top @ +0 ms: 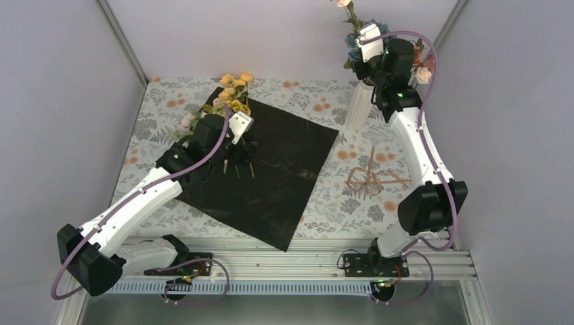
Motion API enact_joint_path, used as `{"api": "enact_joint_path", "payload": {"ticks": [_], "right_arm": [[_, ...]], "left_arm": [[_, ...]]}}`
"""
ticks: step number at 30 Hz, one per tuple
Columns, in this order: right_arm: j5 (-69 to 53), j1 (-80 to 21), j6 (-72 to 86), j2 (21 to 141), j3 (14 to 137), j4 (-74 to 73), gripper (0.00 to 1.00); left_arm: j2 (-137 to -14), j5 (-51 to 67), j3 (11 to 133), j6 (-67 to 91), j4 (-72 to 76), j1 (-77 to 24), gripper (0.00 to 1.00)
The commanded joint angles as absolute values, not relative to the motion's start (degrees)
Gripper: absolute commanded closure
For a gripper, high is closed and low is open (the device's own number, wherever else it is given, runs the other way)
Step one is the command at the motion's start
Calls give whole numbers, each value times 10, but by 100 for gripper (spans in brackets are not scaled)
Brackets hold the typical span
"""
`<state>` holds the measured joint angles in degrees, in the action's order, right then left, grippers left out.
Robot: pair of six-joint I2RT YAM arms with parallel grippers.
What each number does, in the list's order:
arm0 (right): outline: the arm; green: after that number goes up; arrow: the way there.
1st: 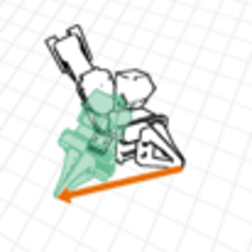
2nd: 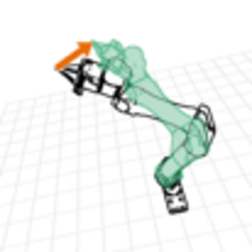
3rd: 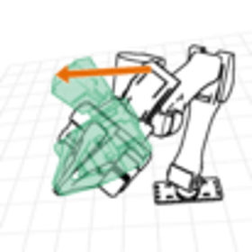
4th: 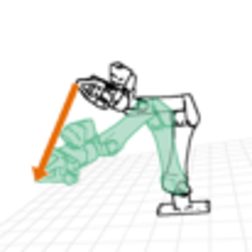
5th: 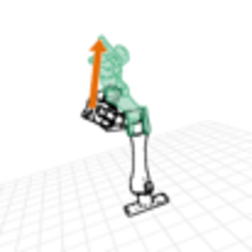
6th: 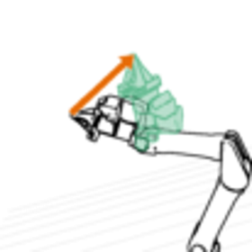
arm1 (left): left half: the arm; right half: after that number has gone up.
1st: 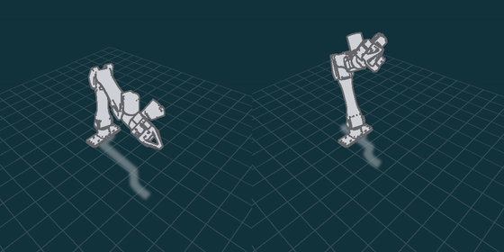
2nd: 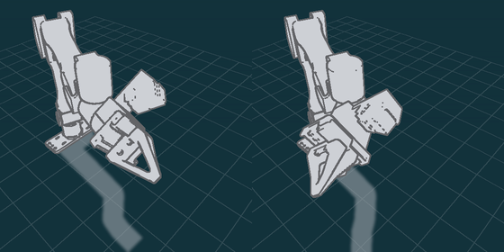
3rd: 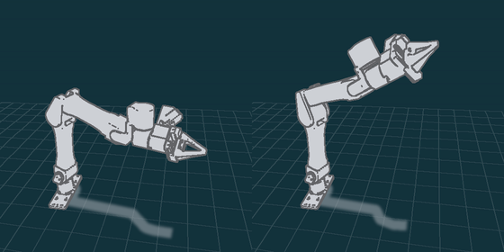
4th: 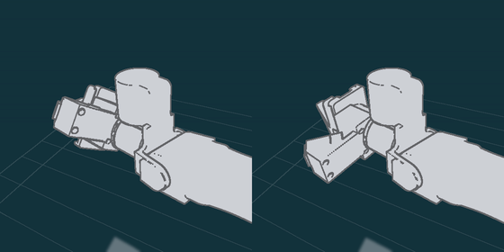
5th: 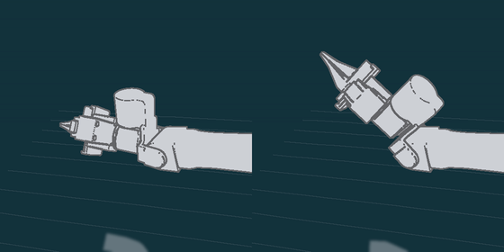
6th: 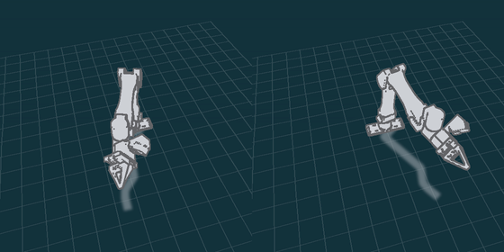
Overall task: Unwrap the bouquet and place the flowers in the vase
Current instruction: Insert the fake flower into the vase.
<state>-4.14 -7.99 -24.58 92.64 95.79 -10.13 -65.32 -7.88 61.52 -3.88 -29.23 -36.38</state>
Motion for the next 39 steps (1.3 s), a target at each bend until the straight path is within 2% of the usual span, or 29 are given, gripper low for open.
{"api": "enact_joint_path", "payload": {"ticks": [1, 5, 10, 14, 23, 32, 35, 39], "right_arm": [[-45, -80, -241, 909, 946, -102, 96], [-30, -82, -248, 896, 979, -100, 96], [5, -86, -239, 898, 1068, -164, 96], [27, -88, -243, 892, 1085, -195, 96], [10, -89, -234, 865, 1129, -240, 96], [-26, -99, -176, 819, 1161, -303, 96], [-36, -102, -151, 797, 1160, -327, 96], [-137, -103, -96, 750, 1123, -342, 96]], "left_arm": [[-648, -70, 606, -43, -284, -360, 0], [-650, -67, 609, -41, -282, -360, 0], [-652, -68, 613, -40, -282, -360, 0], [-652, -69, 611, -39, -279, -359, 0], [-651, -57, 631, -24, -279, -359, 0], [-663, 14, 718, 1, -274, -359, 0], [-685, 41, 761, -7, -270, -359, 4], [-719, 110, 830, -12, -266, -360, 15]]}}
